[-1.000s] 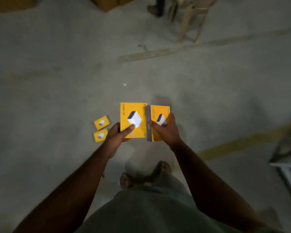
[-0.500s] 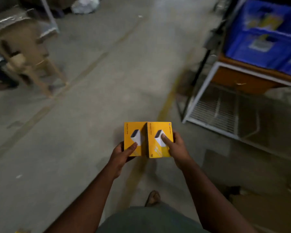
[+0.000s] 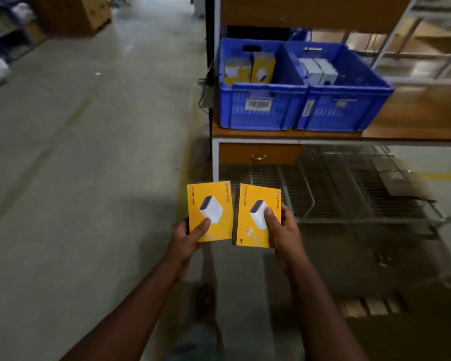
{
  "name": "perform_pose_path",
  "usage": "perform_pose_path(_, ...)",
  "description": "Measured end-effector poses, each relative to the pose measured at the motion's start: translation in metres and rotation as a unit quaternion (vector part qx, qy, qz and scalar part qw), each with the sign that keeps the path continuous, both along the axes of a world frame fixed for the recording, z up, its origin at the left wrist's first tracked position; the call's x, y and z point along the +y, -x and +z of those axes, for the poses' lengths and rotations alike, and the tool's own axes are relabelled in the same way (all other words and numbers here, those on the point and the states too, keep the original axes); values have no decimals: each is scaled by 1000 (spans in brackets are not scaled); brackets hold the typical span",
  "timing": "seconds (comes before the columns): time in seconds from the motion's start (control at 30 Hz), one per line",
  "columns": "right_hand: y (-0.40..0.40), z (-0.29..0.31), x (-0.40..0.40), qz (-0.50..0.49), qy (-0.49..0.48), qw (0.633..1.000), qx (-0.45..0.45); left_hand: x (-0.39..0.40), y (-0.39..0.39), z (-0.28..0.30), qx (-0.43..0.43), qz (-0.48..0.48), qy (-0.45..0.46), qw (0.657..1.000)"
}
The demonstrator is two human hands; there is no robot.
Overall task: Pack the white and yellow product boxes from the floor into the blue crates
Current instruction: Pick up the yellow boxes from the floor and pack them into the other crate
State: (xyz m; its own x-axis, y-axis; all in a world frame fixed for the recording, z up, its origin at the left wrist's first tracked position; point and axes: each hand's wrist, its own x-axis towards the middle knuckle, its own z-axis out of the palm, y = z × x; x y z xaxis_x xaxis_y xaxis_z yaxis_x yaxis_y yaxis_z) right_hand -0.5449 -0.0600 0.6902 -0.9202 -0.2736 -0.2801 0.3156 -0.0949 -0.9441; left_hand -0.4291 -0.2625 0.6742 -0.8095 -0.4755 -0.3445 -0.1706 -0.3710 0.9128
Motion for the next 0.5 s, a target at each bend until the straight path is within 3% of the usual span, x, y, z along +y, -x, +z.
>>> perform_pose_path(0.23,157,39,-50,-17,18,998,54,-46,179,43,61,-21,31,997)
perform_pose_path(0.5,285,114,-67,-10,24,992,124,-81,321,98,160,-53,74,983)
